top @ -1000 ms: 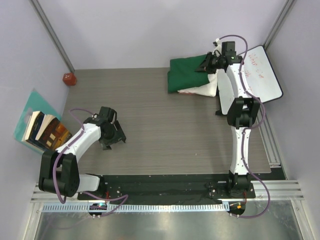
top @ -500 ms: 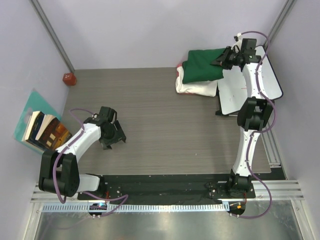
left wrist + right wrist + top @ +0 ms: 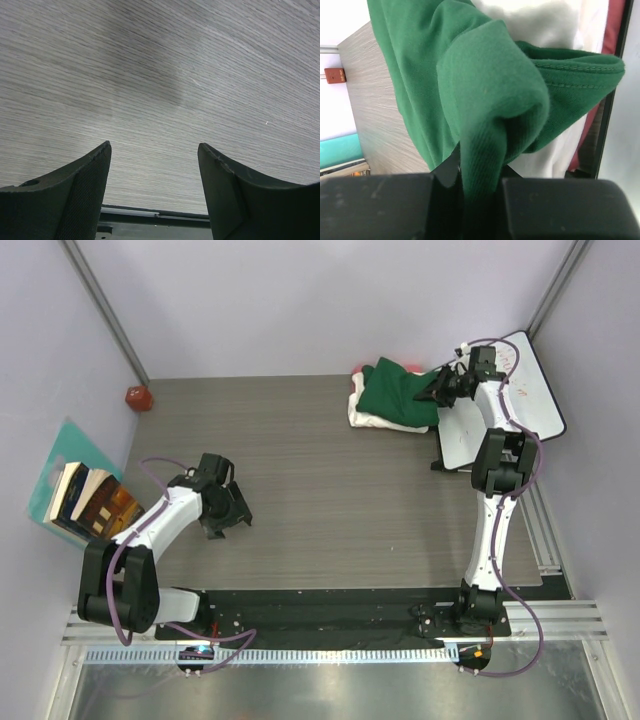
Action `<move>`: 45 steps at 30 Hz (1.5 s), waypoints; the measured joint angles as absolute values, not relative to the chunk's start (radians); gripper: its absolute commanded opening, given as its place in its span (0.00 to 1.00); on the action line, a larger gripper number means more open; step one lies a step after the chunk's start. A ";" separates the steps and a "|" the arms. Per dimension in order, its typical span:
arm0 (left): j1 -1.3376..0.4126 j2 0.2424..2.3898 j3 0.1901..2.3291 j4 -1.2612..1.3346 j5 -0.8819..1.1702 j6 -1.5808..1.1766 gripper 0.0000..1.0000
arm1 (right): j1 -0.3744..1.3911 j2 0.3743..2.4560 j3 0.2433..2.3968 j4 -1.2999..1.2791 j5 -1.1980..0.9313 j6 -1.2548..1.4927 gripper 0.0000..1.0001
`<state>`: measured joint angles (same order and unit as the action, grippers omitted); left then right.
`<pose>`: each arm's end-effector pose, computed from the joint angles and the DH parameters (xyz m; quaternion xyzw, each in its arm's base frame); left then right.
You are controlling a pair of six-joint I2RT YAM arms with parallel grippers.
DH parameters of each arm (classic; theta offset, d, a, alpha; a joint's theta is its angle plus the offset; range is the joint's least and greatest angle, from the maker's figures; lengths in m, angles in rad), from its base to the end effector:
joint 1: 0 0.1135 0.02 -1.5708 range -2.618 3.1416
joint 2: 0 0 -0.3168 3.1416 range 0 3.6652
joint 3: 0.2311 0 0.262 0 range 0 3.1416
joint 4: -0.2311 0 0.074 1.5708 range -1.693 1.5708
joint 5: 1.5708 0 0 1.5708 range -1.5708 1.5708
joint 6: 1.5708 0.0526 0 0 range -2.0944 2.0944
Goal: Fold and stack the t-shirts
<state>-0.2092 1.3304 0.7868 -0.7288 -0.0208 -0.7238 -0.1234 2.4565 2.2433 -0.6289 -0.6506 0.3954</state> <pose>0.2263 -0.0469 0.2196 -0.2531 0.9559 -0.0577 0.1374 0.6037 -0.0428 0.2322 0.1170 0.8849 0.3416 0.2941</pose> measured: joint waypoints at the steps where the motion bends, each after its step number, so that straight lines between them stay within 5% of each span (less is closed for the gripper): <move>1: -0.209 1.331 0.786 -0.729 -0.019 -0.724 0.70 | -0.124 2.460 2.243 -0.621 -0.655 0.396 0.02; 6: -0.209 1.336 0.785 -0.725 -0.014 -0.724 0.70 | -0.124 2.462 2.243 -0.569 -0.686 0.405 0.24; 18: -0.214 1.353 0.782 -0.714 0.013 -0.723 0.68 | -0.120 2.461 2.236 -0.515 -0.680 0.425 0.34; 21: -0.218 1.355 0.782 -0.713 0.021 -0.722 0.68 | -0.119 2.453 2.236 -0.518 -0.647 0.421 0.46; 45: -0.227 1.361 0.782 -0.707 0.029 -0.720 0.67 | -0.107 2.331 2.275 -0.575 -0.376 0.392 0.62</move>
<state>-0.2268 1.3613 0.7822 -0.7071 0.0292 -0.7200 -0.1070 2.3310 2.2745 -0.5747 -0.3756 0.3920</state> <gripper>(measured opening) 0.674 0.621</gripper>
